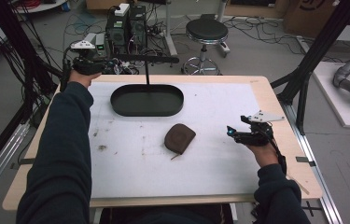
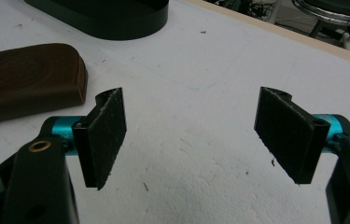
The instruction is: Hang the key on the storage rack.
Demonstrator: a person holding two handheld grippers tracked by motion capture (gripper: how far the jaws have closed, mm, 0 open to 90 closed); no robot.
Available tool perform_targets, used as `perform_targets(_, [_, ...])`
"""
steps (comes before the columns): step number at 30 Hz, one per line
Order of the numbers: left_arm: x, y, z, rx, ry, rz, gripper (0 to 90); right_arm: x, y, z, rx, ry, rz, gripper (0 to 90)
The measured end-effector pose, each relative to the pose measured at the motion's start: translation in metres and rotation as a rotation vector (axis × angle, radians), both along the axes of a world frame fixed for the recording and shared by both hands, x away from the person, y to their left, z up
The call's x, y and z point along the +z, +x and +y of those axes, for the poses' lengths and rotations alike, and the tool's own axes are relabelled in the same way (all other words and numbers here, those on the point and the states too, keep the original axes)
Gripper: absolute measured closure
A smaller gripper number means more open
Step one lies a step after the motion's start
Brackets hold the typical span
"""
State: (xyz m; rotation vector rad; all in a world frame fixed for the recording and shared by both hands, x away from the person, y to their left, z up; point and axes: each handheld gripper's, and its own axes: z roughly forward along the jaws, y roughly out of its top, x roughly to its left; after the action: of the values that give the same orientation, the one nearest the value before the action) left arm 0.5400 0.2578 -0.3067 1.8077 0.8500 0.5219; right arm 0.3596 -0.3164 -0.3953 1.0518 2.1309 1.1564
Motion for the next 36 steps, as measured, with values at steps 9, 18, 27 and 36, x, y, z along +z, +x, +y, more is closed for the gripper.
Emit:
perform_targets(9, [-0.004,0.004,0.0,0.053,0.029,0.002,83.9,0.0,0.0,0.0,0.0,0.0,0.002,25.4])
perform_targets(18, [-0.008,0.008,-0.009,0.158,0.063,0.004,74.4,0.0,0.0,-0.002,0.001,0.002,0.0,25.4])
perform_targets(27, [-0.011,-0.001,-0.003,0.312,0.079,0.023,55.4,0.0,0.0,-0.001,0.008,0.005,-0.002,25.5])
perform_targets(36, [-0.041,-0.067,0.009,0.336,-0.101,0.001,27.7,-0.002,0.002,0.005,0.037,-0.003,0.003,25.3])
